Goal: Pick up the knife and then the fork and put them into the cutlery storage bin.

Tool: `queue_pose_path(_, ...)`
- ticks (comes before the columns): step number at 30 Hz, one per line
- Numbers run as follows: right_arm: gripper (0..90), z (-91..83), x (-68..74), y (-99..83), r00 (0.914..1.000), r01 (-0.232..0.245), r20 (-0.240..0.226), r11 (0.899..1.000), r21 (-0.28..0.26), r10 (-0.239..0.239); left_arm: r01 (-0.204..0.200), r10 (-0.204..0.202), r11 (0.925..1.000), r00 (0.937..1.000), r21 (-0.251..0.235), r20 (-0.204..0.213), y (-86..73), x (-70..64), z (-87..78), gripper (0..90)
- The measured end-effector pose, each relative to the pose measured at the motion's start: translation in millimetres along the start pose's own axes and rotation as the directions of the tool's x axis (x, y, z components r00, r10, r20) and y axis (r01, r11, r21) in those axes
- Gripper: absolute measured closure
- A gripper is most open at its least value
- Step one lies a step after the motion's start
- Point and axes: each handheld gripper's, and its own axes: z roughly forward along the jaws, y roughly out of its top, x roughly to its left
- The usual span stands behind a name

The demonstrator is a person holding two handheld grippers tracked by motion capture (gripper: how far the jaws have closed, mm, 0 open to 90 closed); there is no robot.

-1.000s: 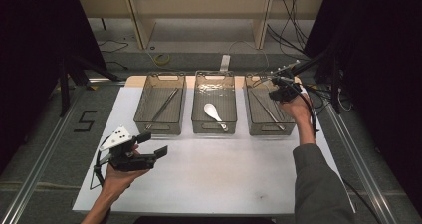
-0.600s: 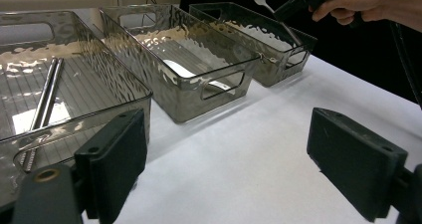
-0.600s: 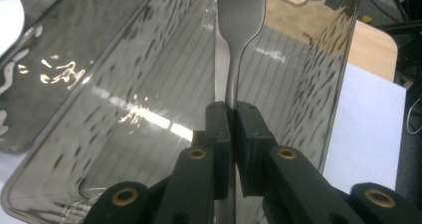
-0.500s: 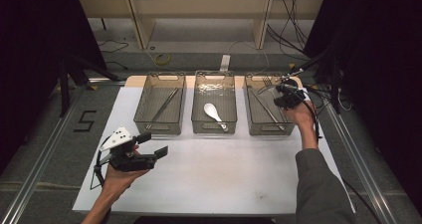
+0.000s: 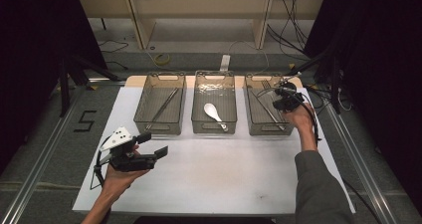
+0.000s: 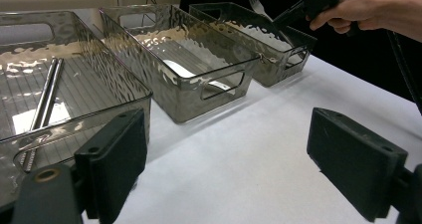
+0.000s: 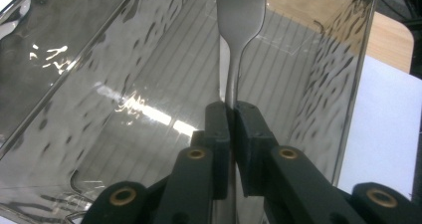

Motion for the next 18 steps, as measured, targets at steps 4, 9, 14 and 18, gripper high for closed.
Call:
queue_pose_path(4, 77.9, 1.2, 0.3, -0.4, 0.9998, -0.01, -0.016, 1.0, 0.007, 0.01, -0.002, 0.002, 1.0, 1.0, 0.002, 0.001, 0.0, 0.0, 0.1, 15.4)
queue_pose_path(9, 73.5, -4.2, 6.3, 3.2, 0.9998, 0.012, -0.016, 1.0, -0.008, -0.012, 0.002, -0.002, 1.0, 1.0, -0.003, 0.001, -0.1, -0.6, 0.3, 15.4)
queue_pose_path(14, 65.0, -10.5, 13.7, 4.2, 0.9986, 0.013, -0.05, 1.0, -0.027, -0.014, 0.001, -0.001, 1.0, 1.0, 0.001, 0.001, -0.1, -0.5, 0.1, 15.4)
queue_pose_path(18, 57.9, -20.8, 22.8, 4.0, 0.995, 0.007, -0.099, 0.998, -0.067, -0.014, 0.001, -0.001, 1.0, 1.0, 0.0, 0.002, -0.1, -0.8, 0.5, 15.4)
